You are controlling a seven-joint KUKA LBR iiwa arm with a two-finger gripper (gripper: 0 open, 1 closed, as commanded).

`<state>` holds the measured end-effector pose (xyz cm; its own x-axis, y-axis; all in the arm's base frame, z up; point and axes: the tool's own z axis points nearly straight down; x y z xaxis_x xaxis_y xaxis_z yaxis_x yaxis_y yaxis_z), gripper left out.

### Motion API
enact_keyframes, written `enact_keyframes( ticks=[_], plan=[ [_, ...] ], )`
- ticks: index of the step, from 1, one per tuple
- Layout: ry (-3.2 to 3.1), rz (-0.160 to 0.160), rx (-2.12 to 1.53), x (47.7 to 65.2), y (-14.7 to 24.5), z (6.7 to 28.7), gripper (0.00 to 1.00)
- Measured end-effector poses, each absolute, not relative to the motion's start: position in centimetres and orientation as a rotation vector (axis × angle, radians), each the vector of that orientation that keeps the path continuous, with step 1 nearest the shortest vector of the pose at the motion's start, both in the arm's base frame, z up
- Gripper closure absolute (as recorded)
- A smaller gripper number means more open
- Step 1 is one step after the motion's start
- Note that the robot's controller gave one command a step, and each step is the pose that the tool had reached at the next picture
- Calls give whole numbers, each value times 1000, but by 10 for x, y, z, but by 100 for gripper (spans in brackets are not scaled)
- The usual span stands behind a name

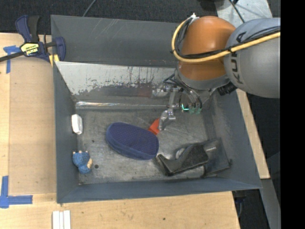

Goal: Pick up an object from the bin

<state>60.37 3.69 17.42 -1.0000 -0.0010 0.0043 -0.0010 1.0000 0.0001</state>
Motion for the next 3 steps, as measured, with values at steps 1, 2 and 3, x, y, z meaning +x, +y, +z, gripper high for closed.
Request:
enact_keyframes(
  ticks=[1, 2, 3],
  plan=[
    [-3153, 2, -124, 585, 78, 89, 0],
    [-3140, -2, -121, 582, 81, 87, 100],
    [-3151, -3, -118, 585, 77, 207, 100]
  ],
)
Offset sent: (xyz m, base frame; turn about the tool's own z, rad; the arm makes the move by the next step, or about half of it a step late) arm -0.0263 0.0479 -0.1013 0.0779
